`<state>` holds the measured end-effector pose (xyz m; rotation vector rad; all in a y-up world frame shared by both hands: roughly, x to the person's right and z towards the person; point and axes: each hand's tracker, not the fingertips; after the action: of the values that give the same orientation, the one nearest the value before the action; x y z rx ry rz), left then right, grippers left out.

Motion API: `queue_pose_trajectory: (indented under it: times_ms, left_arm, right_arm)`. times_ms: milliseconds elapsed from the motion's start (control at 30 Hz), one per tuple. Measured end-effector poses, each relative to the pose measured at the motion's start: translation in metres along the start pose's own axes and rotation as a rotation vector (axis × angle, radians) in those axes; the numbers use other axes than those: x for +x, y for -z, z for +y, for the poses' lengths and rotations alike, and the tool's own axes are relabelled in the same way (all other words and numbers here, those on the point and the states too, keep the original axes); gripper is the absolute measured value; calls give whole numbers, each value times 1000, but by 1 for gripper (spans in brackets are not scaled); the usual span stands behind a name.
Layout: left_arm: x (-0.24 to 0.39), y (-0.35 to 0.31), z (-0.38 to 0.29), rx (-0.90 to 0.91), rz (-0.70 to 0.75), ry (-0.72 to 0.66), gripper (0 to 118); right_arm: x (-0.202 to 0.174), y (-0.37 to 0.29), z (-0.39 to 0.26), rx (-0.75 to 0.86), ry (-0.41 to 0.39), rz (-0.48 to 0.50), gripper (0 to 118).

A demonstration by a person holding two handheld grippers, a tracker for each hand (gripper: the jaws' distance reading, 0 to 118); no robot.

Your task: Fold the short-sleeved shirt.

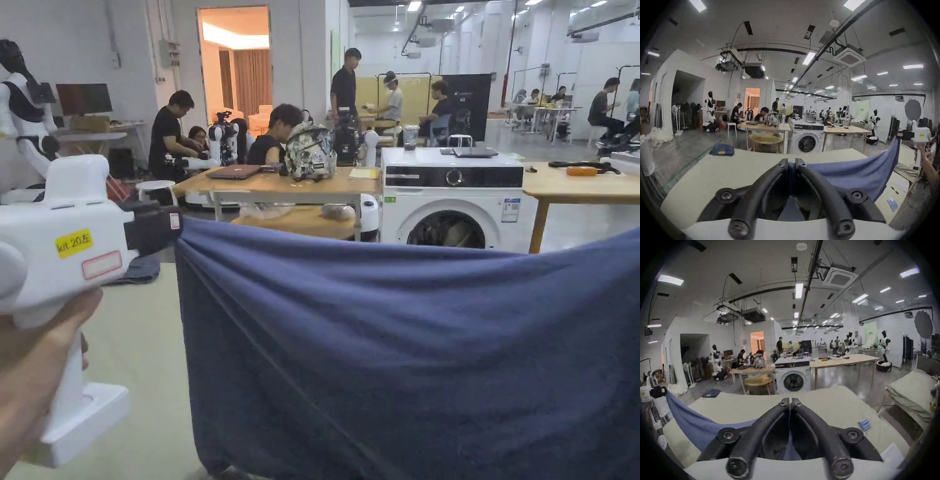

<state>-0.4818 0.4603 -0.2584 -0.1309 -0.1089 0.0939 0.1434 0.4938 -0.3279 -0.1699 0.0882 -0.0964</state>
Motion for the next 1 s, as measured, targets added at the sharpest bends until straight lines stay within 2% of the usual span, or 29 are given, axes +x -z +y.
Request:
queue_pose_trajectory:
  times_ms: [100, 167, 267, 400, 433, 533, 567, 667, 833, 867, 1000]
  left_arm:
    - [-1, 30, 37, 12, 4, -15, 1]
    - [-9, 48, 58, 3, 25, -36, 1]
    - [-16, 60, 83, 29, 43, -73, 1]
    - [-10, 62, 108, 40, 85, -33, 1]
    - [-11, 64, 112, 50, 95, -14, 1]
    - [-7, 68, 121, 39, 120, 11, 1]
    - [-7, 70, 122, 40, 126, 14, 2]
    - [-11, 78, 123, 44, 130, 11, 1]
    - [11, 76, 96, 19, 144, 31, 1]
    - [-9, 90, 91, 2, 140, 26, 1]
    - [-19, 101, 40, -95, 116, 6, 1]
  right_arm:
    - [-11, 15, 27, 32, -13, -30, 0]
    - [-16, 23, 44, 66, 23, 8, 0]
    - [-30, 41, 76, 80, -12, -25, 0]
    - [-48, 58, 114, 104, -51, -50, 0]
    - [-62, 48, 119, 116, -70, -54, 0]
    - [-82, 51, 139, 119, -69, -60, 0]
    - [-59, 94, 158, 114, -64, -58, 0]
    - [-64, 113, 174, 119, -86, -67, 0]
    - [-63, 129, 161, 106, -94, -64, 0]
    - [-61, 132, 151, 90, -89, -60, 0]
    - [-52, 130, 99, 57, -74, -30, 0]
